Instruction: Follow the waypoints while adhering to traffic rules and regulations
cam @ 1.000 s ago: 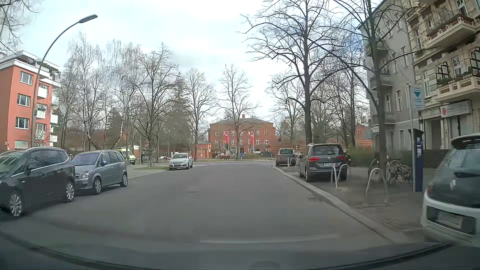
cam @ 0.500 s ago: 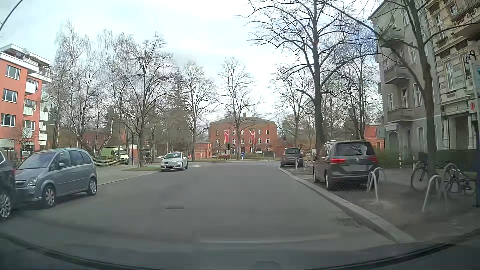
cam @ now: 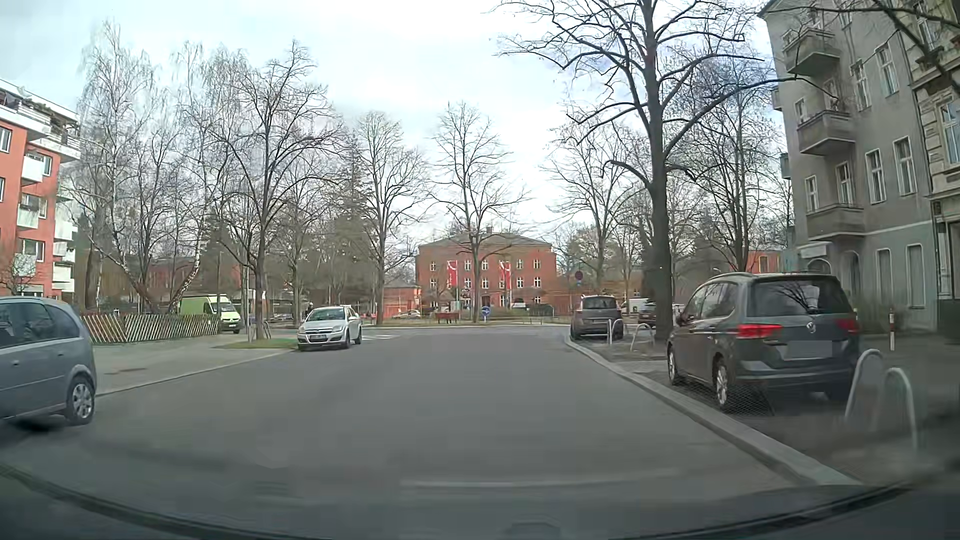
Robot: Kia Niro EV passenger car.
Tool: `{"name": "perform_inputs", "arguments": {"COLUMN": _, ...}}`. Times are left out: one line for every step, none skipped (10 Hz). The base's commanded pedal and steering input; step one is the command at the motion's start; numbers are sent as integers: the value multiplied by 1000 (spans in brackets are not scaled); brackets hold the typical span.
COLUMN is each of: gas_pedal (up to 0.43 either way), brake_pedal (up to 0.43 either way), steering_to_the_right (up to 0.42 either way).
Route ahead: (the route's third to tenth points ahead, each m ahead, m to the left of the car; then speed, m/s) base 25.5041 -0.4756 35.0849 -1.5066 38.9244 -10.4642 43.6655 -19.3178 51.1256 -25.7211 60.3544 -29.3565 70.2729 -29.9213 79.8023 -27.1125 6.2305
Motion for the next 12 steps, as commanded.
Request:
{"name": "perform_inputs", "arguments": {"gas_pedal": 0, "brake_pedal": 0, "steering_to_the_right": 4}}
{"name": "perform_inputs", "arguments": {"gas_pedal": 0, "brake_pedal": 0, "steering_to_the_right": 6}}
{"name": "perform_inputs", "arguments": {"gas_pedal": 0, "brake_pedal": 0, "steering_to_the_right": 6}}
{"name": "perform_inputs", "arguments": {"gas_pedal": 0, "brake_pedal": 0, "steering_to_the_right": 6}}
{"name": "perform_inputs", "arguments": {"gas_pedal": 0, "brake_pedal": 0, "steering_to_the_right": 6}}
{"name": "perform_inputs", "arguments": {"gas_pedal": 0, "brake_pedal": 0, "steering_to_the_right": 5}}
{"name": "perform_inputs", "arguments": {"gas_pedal": 0, "brake_pedal": 0, "steering_to_the_right": 6}}
{"name": "perform_inputs", "arguments": {"gas_pedal": 0, "brake_pedal": 0, "steering_to_the_right": 6}}
{"name": "perform_inputs", "arguments": {"gas_pedal": 0, "brake_pedal": 0, "steering_to_the_right": 6}}
{"name": "perform_inputs", "arguments": {"gas_pedal": 0, "brake_pedal": 0, "steering_to_the_right": 6}}
{"name": "perform_inputs", "arguments": {"gas_pedal": 0, "brake_pedal": 0, "steering_to_the_right": 8}}
{"name": "perform_inputs", "arguments": {"gas_pedal": 0, "brake_pedal": 0, "steering_to_the_right": 9}}
